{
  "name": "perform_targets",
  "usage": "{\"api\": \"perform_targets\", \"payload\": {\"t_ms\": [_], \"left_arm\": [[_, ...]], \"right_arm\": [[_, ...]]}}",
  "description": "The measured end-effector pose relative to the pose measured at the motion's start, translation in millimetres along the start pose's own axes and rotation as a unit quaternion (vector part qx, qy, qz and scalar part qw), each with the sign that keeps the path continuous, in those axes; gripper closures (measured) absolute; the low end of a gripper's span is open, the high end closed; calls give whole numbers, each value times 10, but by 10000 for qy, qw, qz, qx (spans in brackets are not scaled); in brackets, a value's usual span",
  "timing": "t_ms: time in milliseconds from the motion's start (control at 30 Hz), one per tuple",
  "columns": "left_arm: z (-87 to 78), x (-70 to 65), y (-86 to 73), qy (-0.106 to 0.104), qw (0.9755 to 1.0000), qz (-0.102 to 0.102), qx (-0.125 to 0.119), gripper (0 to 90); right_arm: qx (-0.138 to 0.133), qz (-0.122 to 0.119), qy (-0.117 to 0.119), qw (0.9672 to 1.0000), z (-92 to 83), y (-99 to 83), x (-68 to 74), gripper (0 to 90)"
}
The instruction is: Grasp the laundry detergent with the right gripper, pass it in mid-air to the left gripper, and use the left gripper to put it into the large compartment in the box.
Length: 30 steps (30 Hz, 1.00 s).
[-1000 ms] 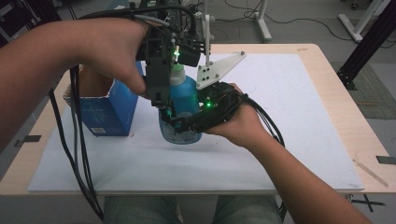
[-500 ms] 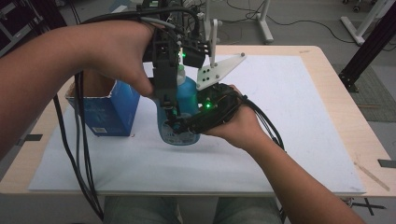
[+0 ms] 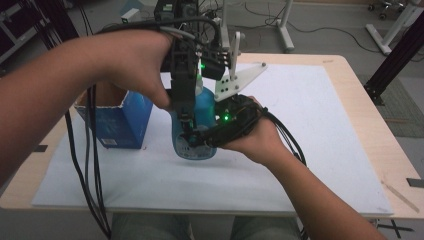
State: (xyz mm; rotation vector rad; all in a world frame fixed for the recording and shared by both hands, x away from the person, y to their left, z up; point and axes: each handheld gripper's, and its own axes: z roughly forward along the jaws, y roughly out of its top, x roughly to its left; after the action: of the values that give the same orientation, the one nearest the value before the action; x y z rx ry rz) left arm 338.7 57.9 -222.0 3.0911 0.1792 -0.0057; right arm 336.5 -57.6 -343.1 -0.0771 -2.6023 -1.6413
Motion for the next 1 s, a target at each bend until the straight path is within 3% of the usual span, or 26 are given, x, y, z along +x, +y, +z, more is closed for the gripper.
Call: {"api": "perform_targets", "payload": {"t_ms": [533,1000], "left_arm": [[17,2,2,-115,9999,39,65,294],[24,-4,20,-164,9998,53,97,332]], "right_arm": [[20,19,21,10000,14,-1,-1,466],[-3,-12,55,10000,16,2,1,466]]}}
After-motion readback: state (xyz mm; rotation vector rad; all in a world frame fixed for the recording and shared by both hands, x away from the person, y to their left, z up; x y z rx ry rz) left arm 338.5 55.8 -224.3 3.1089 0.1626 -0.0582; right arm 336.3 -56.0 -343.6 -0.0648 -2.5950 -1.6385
